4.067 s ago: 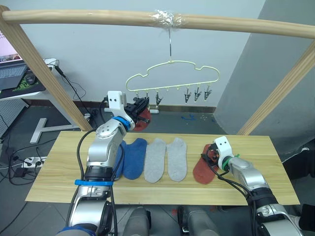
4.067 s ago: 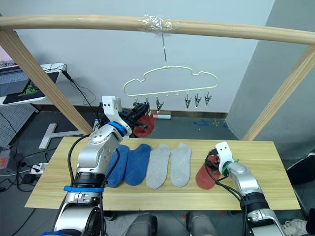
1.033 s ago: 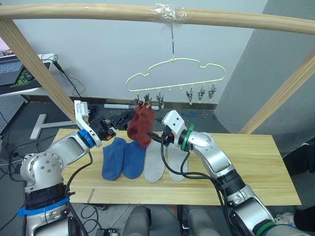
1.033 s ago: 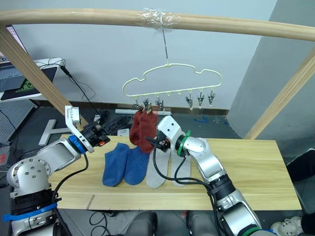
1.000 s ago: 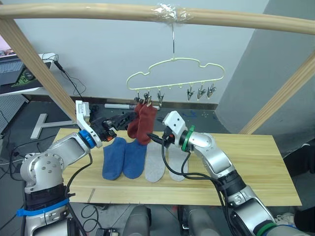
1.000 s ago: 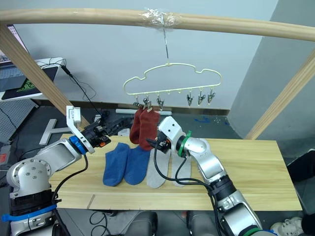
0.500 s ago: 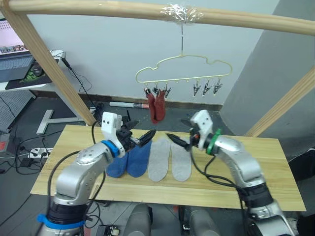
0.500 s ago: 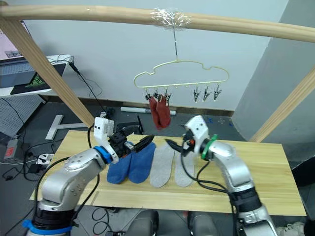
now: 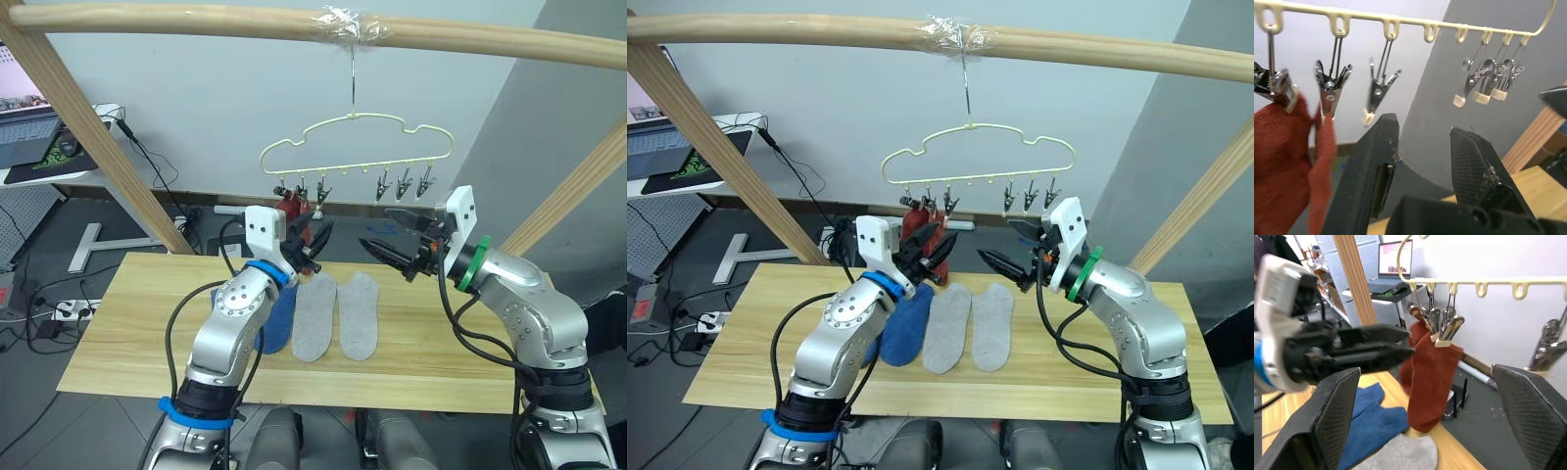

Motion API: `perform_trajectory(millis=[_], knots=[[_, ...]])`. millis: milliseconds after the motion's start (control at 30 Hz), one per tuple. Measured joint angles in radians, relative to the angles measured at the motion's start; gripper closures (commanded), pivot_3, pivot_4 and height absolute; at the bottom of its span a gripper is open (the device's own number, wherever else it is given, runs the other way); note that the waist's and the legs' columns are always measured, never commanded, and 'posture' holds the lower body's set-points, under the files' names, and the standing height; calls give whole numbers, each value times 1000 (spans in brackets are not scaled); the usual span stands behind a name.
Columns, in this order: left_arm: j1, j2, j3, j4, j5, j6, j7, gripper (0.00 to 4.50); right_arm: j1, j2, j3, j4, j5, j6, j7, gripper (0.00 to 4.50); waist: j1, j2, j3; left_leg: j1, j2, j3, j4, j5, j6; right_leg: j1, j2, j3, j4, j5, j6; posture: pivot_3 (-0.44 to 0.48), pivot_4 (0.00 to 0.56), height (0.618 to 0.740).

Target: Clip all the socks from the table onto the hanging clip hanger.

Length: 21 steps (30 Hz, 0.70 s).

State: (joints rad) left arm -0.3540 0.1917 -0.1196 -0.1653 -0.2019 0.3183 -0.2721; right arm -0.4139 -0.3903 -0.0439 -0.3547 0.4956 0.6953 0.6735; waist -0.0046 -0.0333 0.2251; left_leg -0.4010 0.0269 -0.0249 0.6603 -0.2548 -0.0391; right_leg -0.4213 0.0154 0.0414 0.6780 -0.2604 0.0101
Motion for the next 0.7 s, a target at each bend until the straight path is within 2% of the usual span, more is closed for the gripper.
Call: perform_trajectory(millis=[333, 700], knots=[[-175, -61, 8, 314, 120, -161, 47, 2522, -29, -22, -15, -12, 39, 16, -36, 0, -5, 0, 0, -1, -1, 1, 0, 0, 0, 0, 1, 0, 0, 0, 1, -38, 185, 740], [-286, -81, 34, 494, 149, -261, 58, 2522, -29, -32, -16, -14, 46, 16, -66, 0, -24, 0, 0, -1, -1, 0, 1, 0, 0, 0, 1, -1, 0, 0, 1, -55, 175, 740]])
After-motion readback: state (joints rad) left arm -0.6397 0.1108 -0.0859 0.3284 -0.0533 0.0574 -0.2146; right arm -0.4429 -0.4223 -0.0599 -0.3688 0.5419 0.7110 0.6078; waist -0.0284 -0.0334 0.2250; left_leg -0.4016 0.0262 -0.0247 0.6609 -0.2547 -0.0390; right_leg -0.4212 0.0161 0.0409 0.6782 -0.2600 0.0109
